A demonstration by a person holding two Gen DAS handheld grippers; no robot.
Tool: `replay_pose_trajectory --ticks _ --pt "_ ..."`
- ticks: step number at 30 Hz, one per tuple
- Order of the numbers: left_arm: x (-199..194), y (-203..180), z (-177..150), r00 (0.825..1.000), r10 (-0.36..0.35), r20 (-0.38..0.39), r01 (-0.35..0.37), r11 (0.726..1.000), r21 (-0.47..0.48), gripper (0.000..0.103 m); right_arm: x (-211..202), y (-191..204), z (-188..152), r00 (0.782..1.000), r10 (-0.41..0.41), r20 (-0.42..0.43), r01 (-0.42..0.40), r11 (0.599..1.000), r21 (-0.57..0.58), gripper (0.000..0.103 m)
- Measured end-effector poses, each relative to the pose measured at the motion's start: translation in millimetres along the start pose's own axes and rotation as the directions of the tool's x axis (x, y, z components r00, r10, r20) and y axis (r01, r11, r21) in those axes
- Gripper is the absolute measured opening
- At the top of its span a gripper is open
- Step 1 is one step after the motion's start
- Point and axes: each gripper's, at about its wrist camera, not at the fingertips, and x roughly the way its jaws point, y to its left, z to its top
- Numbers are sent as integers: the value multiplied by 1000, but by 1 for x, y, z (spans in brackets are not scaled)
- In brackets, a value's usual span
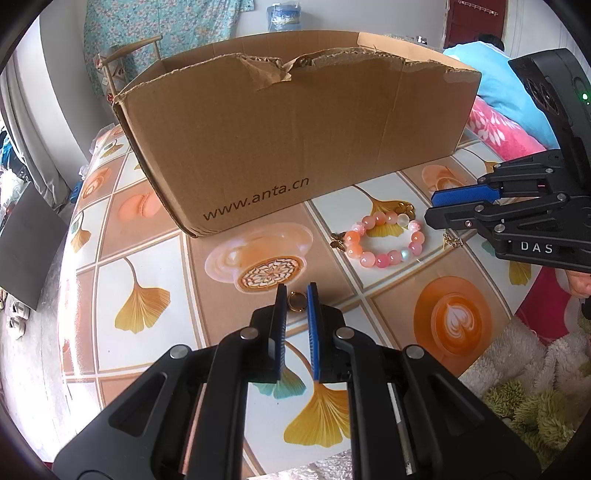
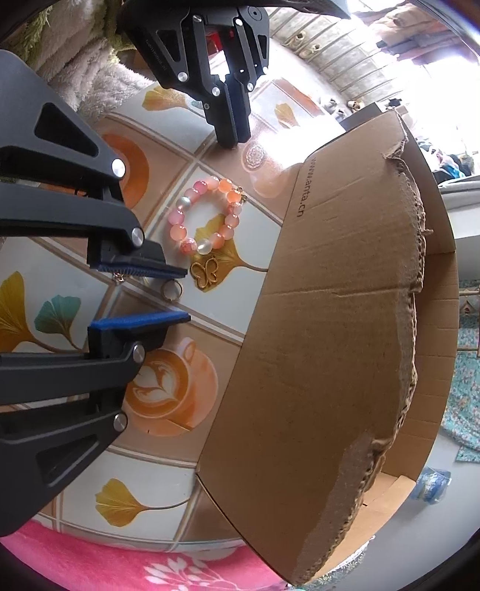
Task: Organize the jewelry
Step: 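Grasp the small gold hoop earring with the right gripper, then carry the gold hoop earring into the box with the right gripper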
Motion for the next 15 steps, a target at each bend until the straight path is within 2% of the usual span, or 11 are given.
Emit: replay_pose_trajectory --ticks 15 --pt "-2 -1 0 1000 3 8 -3 1000 9 10 -9 -12 -3 1000 10 14 -10 1000 29 13"
